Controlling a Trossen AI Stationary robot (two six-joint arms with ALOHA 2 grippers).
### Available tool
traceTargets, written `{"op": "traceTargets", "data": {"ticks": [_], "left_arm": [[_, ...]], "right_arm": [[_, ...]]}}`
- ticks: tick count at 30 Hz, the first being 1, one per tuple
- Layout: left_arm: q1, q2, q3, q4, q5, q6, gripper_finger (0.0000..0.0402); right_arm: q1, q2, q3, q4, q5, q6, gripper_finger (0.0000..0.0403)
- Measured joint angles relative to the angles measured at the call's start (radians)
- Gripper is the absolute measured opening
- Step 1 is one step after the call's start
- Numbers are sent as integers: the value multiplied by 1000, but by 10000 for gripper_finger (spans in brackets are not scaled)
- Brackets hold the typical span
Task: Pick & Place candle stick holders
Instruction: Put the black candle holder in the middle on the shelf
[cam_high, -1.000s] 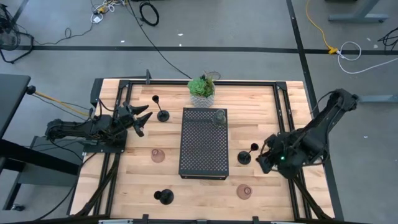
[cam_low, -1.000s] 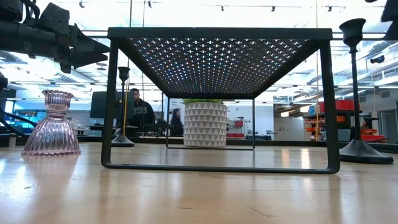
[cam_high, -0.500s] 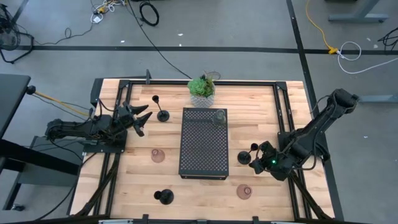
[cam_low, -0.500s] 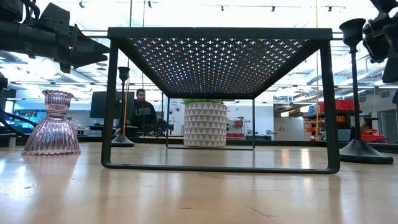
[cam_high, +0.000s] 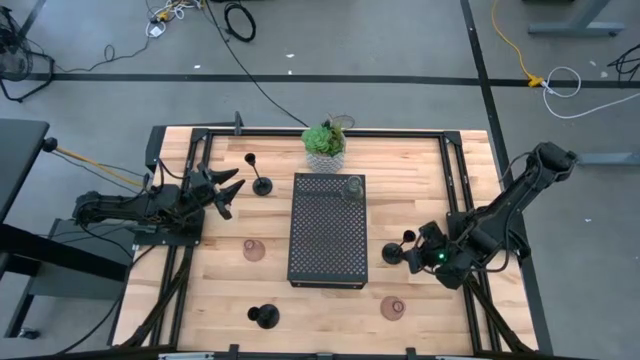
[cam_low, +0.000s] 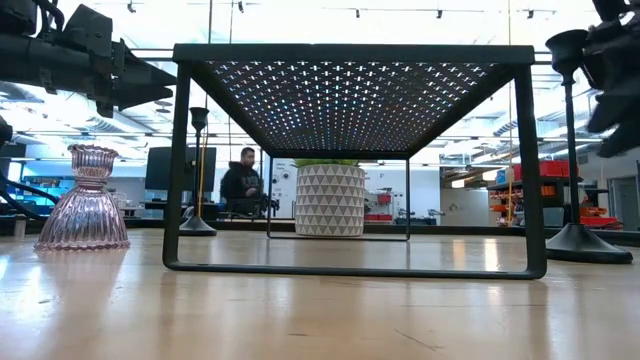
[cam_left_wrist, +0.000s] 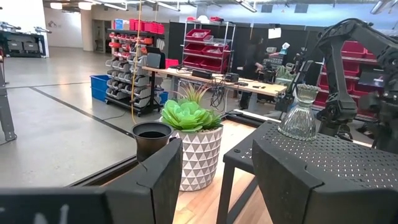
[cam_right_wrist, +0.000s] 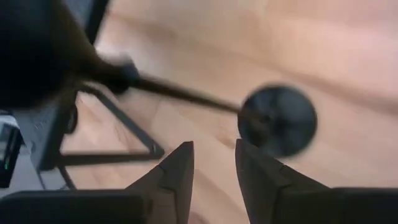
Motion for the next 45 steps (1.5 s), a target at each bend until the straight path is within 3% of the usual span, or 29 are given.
{"op": "traceTargets", "data": {"ticks": [7,12,17,19,23,31,35,39,45], "left_arm": [[0,0,0,0,0,0,197],[0,0,0,0,0,0,197],[0,0,0,0,0,0,197],[0,0,0,0,0,0,197],[0,0,0,0,0,0,197],[0,0,0,1,0,-4,197],[0,0,0,13,0,-24,197],[0,0,0,57,11,-89,197],[0,0,0,172,-4,-91,197]], "right_arm": [[-2,-1,0,-20,145,-38,112],[-33,-1,0,18,217,-178,111],[-93,0,0,40,234,-277,107],[-118,4,0,45,234,-280,90],[-154,10,0,49,233,-341,16],[-220,-11,29,14,225,-408,5],[-252,-63,149,-158,213,-473,4],[-291,-99,358,-323,222,-609,2],[-368,-62,701,-308,224,-998,2]]}}
